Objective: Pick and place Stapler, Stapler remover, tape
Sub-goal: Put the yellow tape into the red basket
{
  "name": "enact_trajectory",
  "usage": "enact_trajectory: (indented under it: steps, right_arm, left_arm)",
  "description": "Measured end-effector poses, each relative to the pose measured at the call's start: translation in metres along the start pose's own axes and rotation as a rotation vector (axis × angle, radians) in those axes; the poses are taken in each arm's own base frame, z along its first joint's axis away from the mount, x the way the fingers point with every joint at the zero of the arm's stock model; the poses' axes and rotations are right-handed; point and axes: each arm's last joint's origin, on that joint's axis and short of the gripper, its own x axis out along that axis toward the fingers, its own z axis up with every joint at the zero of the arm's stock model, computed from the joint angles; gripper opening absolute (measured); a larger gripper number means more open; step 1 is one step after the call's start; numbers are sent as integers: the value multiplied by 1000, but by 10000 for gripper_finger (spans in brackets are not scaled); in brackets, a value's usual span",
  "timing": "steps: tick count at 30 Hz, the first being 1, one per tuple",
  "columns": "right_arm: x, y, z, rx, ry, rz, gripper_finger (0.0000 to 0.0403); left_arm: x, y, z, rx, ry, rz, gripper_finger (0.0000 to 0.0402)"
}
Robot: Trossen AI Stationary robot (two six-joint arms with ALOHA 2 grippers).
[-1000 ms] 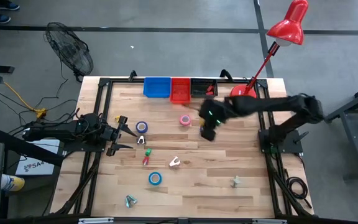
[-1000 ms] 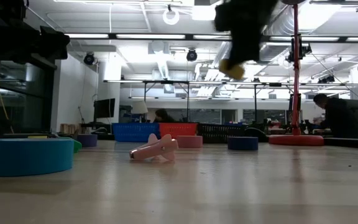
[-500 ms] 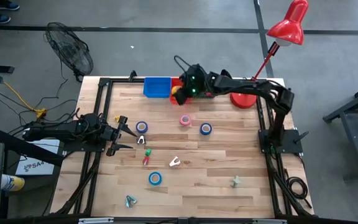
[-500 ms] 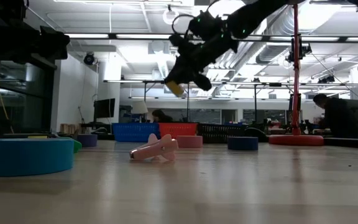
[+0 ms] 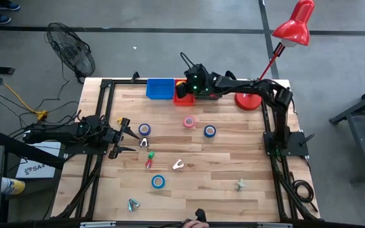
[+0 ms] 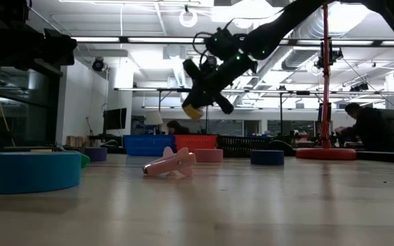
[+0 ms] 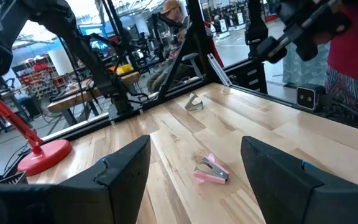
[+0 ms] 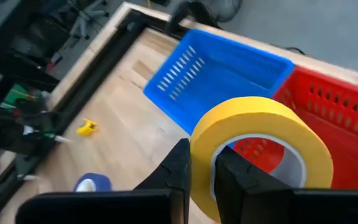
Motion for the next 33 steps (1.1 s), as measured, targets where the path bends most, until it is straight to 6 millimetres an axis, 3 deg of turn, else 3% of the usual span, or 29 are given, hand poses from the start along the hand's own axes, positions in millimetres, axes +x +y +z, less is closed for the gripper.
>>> enact_trajectory:
  steps: [8, 23, 33]
  right_arm:
    - [17, -15, -14, 120, 72, -44, 35]
    - [14, -23, -23, 119, 152, -162, 107]
    - [13, -25, -28, 118, 199, -184, 114]
  left_arm:
    - [0, 0, 0, 0, 0, -1, 247]
    - [0, 0, 0, 0, 0, -4, 247]
    - [0, 0, 0, 0, 0, -4, 247]
